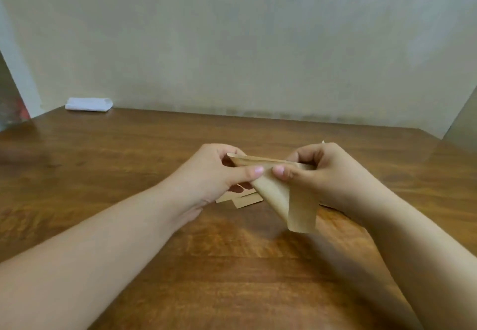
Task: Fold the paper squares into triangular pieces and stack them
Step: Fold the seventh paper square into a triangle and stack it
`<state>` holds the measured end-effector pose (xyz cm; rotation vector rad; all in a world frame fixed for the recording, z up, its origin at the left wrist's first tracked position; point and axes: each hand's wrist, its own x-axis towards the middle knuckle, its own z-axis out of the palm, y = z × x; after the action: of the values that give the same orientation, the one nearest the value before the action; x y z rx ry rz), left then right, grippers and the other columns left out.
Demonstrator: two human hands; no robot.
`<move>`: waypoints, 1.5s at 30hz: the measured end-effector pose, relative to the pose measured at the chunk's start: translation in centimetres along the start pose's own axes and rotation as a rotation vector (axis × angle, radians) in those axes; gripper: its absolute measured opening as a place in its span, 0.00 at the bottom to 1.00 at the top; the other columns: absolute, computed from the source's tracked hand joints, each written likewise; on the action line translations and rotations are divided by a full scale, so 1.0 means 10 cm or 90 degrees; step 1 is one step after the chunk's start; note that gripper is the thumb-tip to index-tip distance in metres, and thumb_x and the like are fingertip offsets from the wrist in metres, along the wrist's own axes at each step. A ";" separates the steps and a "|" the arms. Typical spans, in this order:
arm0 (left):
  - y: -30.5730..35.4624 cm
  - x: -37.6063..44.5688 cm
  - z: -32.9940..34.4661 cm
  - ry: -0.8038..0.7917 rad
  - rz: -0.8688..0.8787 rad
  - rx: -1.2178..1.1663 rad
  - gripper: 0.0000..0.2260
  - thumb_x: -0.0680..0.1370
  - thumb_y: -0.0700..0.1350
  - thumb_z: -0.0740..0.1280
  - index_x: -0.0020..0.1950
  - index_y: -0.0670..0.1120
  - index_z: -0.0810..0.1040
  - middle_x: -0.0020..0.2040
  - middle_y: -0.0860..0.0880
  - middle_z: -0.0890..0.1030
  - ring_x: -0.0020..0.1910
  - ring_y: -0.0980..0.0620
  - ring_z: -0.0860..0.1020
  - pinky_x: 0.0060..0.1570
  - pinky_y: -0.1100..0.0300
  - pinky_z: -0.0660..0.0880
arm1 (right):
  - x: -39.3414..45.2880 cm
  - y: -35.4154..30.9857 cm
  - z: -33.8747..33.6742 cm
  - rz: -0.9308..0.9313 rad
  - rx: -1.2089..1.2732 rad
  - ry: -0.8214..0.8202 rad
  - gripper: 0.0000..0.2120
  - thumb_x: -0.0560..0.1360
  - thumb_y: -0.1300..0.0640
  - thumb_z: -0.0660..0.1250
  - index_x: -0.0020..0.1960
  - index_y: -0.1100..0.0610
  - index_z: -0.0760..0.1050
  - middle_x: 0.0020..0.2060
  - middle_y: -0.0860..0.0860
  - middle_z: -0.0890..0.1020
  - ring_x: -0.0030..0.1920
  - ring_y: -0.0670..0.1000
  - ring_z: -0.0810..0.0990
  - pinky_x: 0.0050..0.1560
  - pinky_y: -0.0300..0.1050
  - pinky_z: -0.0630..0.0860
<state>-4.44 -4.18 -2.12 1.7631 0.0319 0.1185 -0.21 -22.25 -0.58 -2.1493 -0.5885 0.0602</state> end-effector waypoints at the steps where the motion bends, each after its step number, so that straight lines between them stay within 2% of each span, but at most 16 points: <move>1: -0.04 0.05 0.01 0.003 0.002 -0.015 0.06 0.70 0.42 0.74 0.34 0.47 0.80 0.34 0.49 0.82 0.38 0.53 0.80 0.44 0.60 0.78 | 0.02 0.04 0.01 0.007 -0.002 0.013 0.15 0.69 0.44 0.72 0.34 0.55 0.78 0.26 0.44 0.75 0.28 0.41 0.71 0.28 0.34 0.65; 3: -0.12 0.09 0.03 -0.001 0.008 -0.054 0.03 0.70 0.42 0.74 0.40 0.44 0.82 0.38 0.48 0.84 0.41 0.52 0.81 0.47 0.59 0.78 | 0.05 0.11 0.05 0.021 0.006 0.037 0.16 0.69 0.43 0.71 0.32 0.55 0.76 0.25 0.44 0.73 0.27 0.42 0.69 0.27 0.33 0.63; 6: -0.20 0.08 0.07 -0.027 0.010 -0.080 0.07 0.71 0.42 0.72 0.47 0.43 0.83 0.45 0.48 0.85 0.48 0.52 0.82 0.51 0.59 0.77 | 0.06 0.18 0.11 0.046 0.046 0.056 0.22 0.62 0.37 0.69 0.34 0.58 0.78 0.27 0.47 0.75 0.28 0.42 0.71 0.30 0.35 0.65; 9: -0.20 0.03 0.06 -0.030 0.038 -0.091 0.06 0.71 0.42 0.72 0.46 0.45 0.84 0.45 0.50 0.85 0.47 0.54 0.83 0.50 0.61 0.78 | 0.02 0.19 0.13 0.046 0.097 0.043 0.22 0.57 0.35 0.68 0.36 0.54 0.81 0.31 0.47 0.81 0.31 0.41 0.77 0.33 0.36 0.70; 11: -0.20 -0.02 0.05 -0.023 0.056 -0.125 0.05 0.69 0.41 0.72 0.45 0.45 0.84 0.44 0.50 0.85 0.46 0.55 0.83 0.46 0.64 0.78 | -0.03 0.16 0.12 0.036 0.169 0.012 0.17 0.58 0.41 0.70 0.36 0.54 0.82 0.32 0.47 0.82 0.32 0.40 0.78 0.32 0.31 0.71; 14: -0.21 -0.05 0.07 -0.021 0.074 -0.180 0.07 0.66 0.41 0.72 0.43 0.43 0.84 0.44 0.49 0.86 0.46 0.54 0.83 0.45 0.67 0.77 | -0.07 0.15 0.13 0.042 0.254 -0.023 0.13 0.61 0.50 0.73 0.37 0.61 0.81 0.30 0.49 0.81 0.31 0.42 0.78 0.30 0.31 0.71; 18: -0.22 -0.06 0.08 -0.039 0.071 -0.208 0.09 0.68 0.41 0.71 0.46 0.41 0.84 0.46 0.48 0.85 0.49 0.53 0.83 0.48 0.67 0.77 | -0.06 0.15 0.13 0.058 0.320 -0.001 0.11 0.60 0.53 0.73 0.36 0.61 0.81 0.31 0.50 0.81 0.30 0.42 0.78 0.29 0.31 0.71; 20: -0.23 -0.06 0.07 -0.034 0.060 -0.222 0.10 0.67 0.41 0.71 0.48 0.41 0.83 0.47 0.47 0.85 0.50 0.52 0.83 0.51 0.65 0.77 | -0.07 0.14 0.13 0.073 0.366 0.004 0.09 0.59 0.57 0.76 0.36 0.61 0.81 0.31 0.50 0.82 0.30 0.43 0.79 0.28 0.31 0.71; 22: -0.22 -0.07 0.07 -0.034 0.051 -0.242 0.12 0.66 0.41 0.71 0.49 0.39 0.83 0.48 0.46 0.85 0.51 0.51 0.82 0.53 0.63 0.77 | -0.08 0.13 0.13 0.079 0.403 -0.004 0.11 0.59 0.62 0.80 0.38 0.58 0.80 0.32 0.51 0.82 0.30 0.44 0.80 0.27 0.32 0.72; 26: -0.19 -0.08 0.07 -0.035 0.047 -0.241 0.11 0.67 0.40 0.71 0.47 0.40 0.83 0.47 0.45 0.85 0.50 0.50 0.83 0.51 0.61 0.78 | -0.08 0.15 0.13 0.106 0.437 0.012 0.23 0.57 0.65 0.81 0.47 0.54 0.76 0.36 0.52 0.83 0.34 0.48 0.82 0.30 0.36 0.76; 28: -0.17 -0.09 0.07 -0.024 0.049 -0.243 0.07 0.66 0.40 0.72 0.42 0.41 0.84 0.45 0.44 0.85 0.47 0.49 0.83 0.49 0.62 0.79 | -0.08 0.15 0.13 0.112 0.450 0.005 0.23 0.57 0.63 0.80 0.48 0.53 0.75 0.36 0.52 0.83 0.34 0.49 0.82 0.30 0.37 0.77; 30: -0.17 -0.09 0.07 -0.018 0.046 -0.248 0.05 0.64 0.40 0.72 0.38 0.42 0.84 0.44 0.43 0.85 0.46 0.48 0.83 0.47 0.63 0.79 | -0.08 0.15 0.14 0.105 0.454 -0.007 0.17 0.58 0.60 0.77 0.44 0.54 0.77 0.35 0.50 0.83 0.34 0.47 0.81 0.29 0.35 0.75; 33: -0.18 -0.10 0.08 -0.032 0.039 -0.246 0.08 0.65 0.39 0.72 0.43 0.39 0.84 0.46 0.42 0.85 0.48 0.47 0.83 0.48 0.62 0.79 | -0.10 0.15 0.15 0.101 0.454 -0.022 0.07 0.58 0.56 0.74 0.37 0.55 0.81 0.34 0.51 0.83 0.32 0.45 0.80 0.28 0.33 0.73; 37: -0.18 -0.10 0.09 -0.046 0.007 -0.270 0.11 0.65 0.38 0.71 0.47 0.38 0.84 0.48 0.43 0.85 0.49 0.49 0.83 0.50 0.60 0.79 | -0.12 0.13 0.14 0.104 0.420 -0.029 0.10 0.59 0.57 0.80 0.37 0.59 0.83 0.35 0.53 0.84 0.34 0.46 0.81 0.30 0.33 0.74; 41: -0.21 -0.07 0.06 0.024 -0.021 -0.273 0.09 0.64 0.42 0.72 0.43 0.42 0.84 0.45 0.43 0.85 0.43 0.50 0.83 0.48 0.58 0.80 | -0.11 0.13 0.13 0.109 0.392 0.009 0.16 0.61 0.52 0.73 0.40 0.64 0.82 0.34 0.55 0.83 0.32 0.47 0.80 0.29 0.33 0.73; 45: -0.19 -0.06 0.03 0.037 -0.025 -0.279 0.06 0.64 0.42 0.71 0.38 0.43 0.84 0.44 0.41 0.85 0.42 0.50 0.83 0.46 0.59 0.81 | -0.10 0.12 0.14 0.104 0.372 0.040 0.14 0.62 0.53 0.72 0.39 0.64 0.82 0.32 0.54 0.83 0.30 0.45 0.79 0.28 0.32 0.72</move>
<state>-4.89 -4.16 -4.12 1.3205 0.0764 0.1367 -1.00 -22.24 -2.51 -1.6163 -0.3060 0.2247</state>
